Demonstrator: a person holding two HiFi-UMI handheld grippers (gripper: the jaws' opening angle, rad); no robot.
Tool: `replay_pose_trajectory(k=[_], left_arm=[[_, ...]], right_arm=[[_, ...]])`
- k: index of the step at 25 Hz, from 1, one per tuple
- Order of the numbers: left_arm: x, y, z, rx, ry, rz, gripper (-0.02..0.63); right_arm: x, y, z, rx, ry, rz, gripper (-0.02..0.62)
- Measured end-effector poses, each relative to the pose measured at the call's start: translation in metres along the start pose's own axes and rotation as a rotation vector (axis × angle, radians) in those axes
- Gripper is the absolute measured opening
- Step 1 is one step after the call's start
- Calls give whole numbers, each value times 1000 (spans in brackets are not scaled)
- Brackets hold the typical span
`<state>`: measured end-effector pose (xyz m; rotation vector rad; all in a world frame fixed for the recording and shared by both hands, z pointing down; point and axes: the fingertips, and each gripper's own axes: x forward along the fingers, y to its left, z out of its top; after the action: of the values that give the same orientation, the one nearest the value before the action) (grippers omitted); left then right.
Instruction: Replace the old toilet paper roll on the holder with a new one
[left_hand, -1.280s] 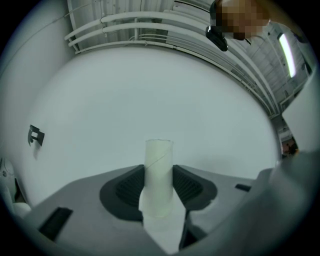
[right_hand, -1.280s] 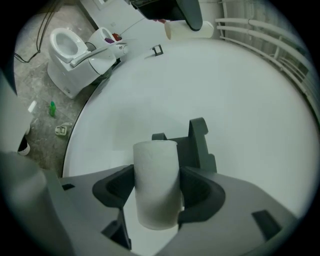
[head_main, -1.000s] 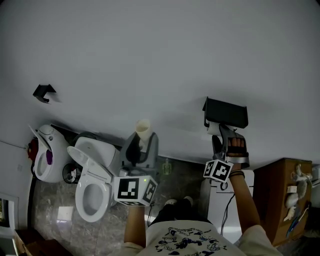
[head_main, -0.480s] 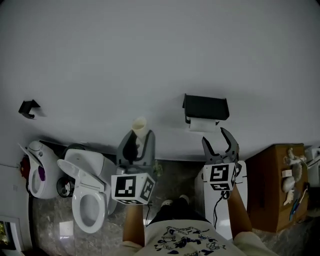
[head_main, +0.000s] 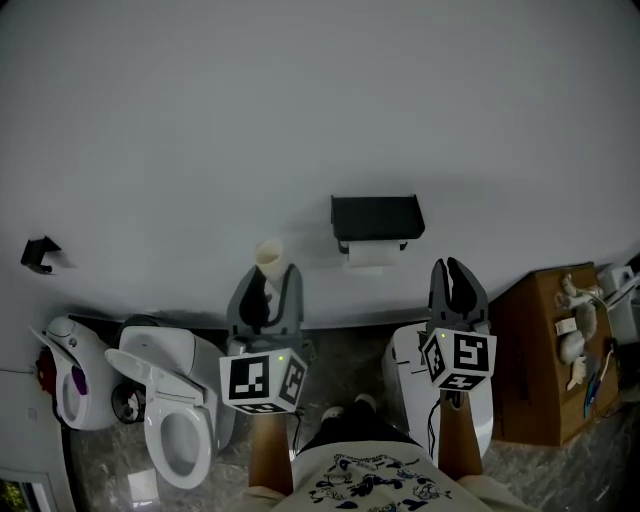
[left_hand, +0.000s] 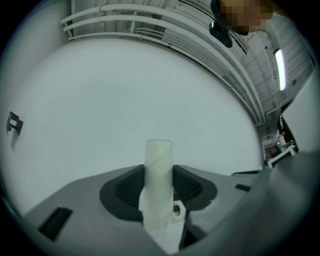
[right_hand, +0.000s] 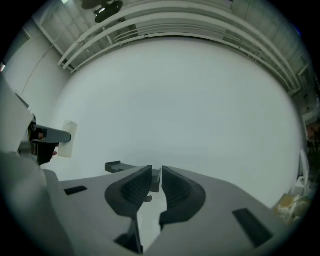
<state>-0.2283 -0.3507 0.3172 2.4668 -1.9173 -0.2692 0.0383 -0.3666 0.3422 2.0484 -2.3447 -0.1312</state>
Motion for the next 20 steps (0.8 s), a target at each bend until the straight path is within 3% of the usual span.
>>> replay_pose_trajectory(k=[7,20], left_arm=[[7,-10,1,-7,-4,-10,182],[9,-22,3,7,-11,-26,181]], right_arm=[[-7,-13,2,76,-17,-35,44],[-6,-20,0,81,-8,-36,37]])
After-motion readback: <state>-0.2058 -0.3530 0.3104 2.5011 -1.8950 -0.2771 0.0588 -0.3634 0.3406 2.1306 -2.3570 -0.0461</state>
